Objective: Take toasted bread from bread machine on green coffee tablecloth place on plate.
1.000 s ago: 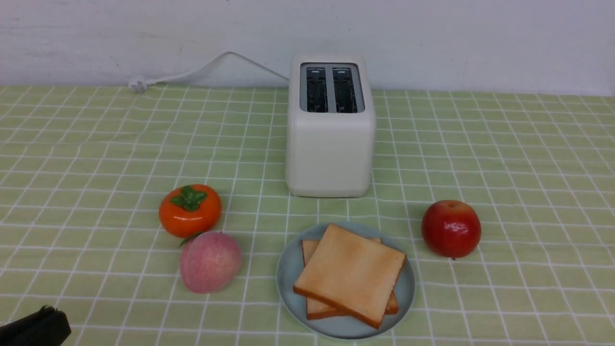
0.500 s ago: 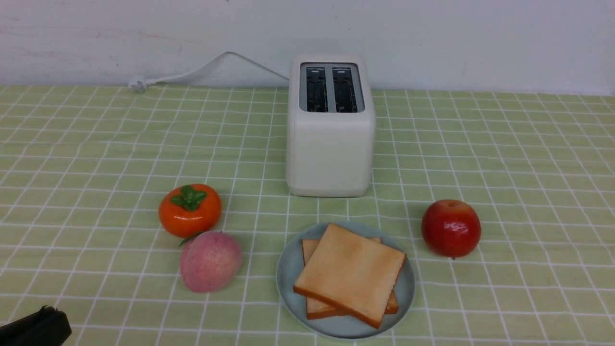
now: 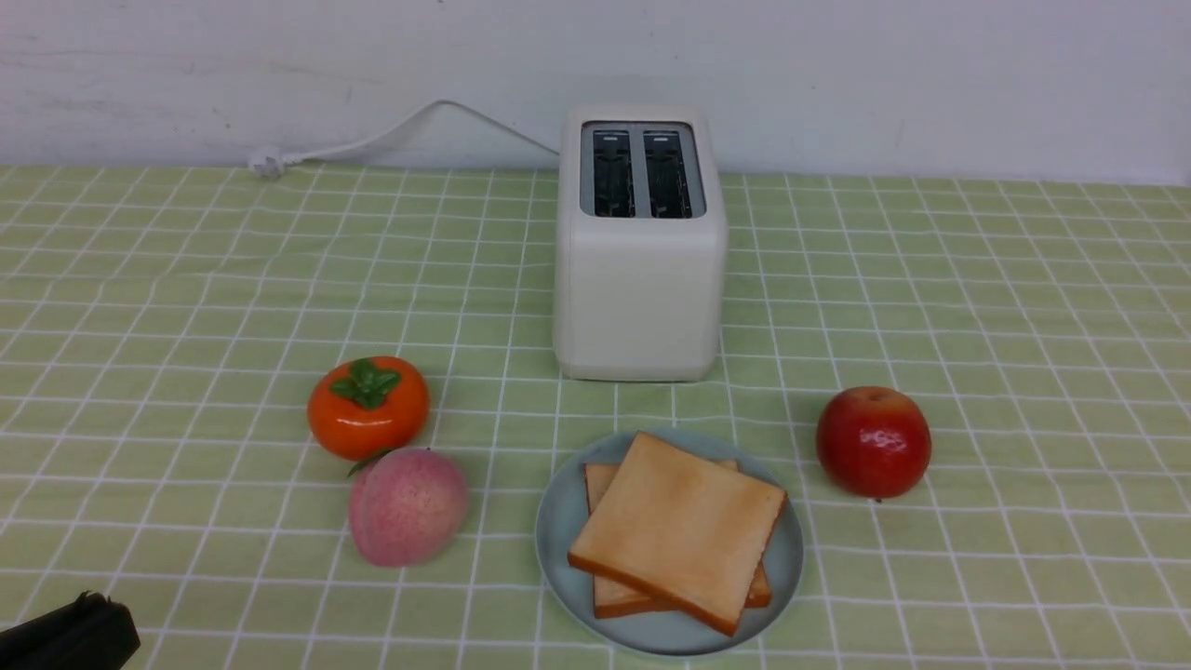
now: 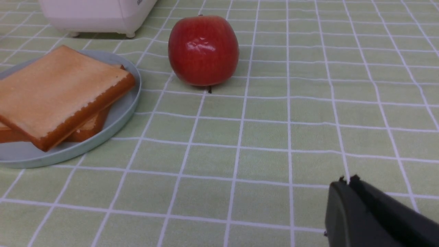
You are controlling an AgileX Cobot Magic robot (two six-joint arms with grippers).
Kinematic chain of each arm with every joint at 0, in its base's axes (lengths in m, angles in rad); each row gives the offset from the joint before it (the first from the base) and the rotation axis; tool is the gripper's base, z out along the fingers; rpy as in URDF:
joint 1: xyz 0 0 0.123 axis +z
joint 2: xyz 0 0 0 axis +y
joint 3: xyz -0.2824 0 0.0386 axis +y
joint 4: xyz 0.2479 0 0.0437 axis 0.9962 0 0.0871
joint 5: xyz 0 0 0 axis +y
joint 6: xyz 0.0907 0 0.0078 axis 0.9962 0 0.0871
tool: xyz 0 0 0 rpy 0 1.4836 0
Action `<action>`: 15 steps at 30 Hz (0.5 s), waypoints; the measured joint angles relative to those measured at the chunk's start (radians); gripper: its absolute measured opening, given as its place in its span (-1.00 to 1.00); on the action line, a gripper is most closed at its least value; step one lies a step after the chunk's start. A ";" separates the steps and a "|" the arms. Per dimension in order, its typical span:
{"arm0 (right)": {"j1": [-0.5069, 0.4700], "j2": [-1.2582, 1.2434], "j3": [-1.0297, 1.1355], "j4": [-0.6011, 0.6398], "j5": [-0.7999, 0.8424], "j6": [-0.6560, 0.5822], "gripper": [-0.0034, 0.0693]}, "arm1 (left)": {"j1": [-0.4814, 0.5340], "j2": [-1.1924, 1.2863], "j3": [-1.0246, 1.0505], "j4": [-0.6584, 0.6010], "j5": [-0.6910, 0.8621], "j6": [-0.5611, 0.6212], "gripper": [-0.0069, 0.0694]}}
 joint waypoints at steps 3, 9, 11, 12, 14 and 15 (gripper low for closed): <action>0.000 0.000 0.000 0.000 0.000 0.000 -0.91 | 0.000 0.000 0.000 0.000 0.000 0.000 -0.67; 0.000 0.000 0.000 0.000 0.000 0.000 -0.90 | 0.000 0.000 0.000 0.000 0.000 0.000 -0.67; 0.000 0.000 0.000 0.000 0.000 0.000 -0.90 | 0.000 0.000 0.000 0.000 0.000 0.000 -0.66; 0.000 0.000 0.000 0.000 0.000 0.000 -0.90 | 0.000 0.000 0.000 0.000 0.000 0.000 -0.66; 0.000 0.000 0.000 0.000 0.000 0.000 -0.90 | 0.000 0.000 0.000 0.000 0.000 0.000 -0.64; 0.000 0.000 0.000 0.000 0.000 0.000 -0.89 | 0.000 0.000 0.000 0.000 0.000 0.000 -0.64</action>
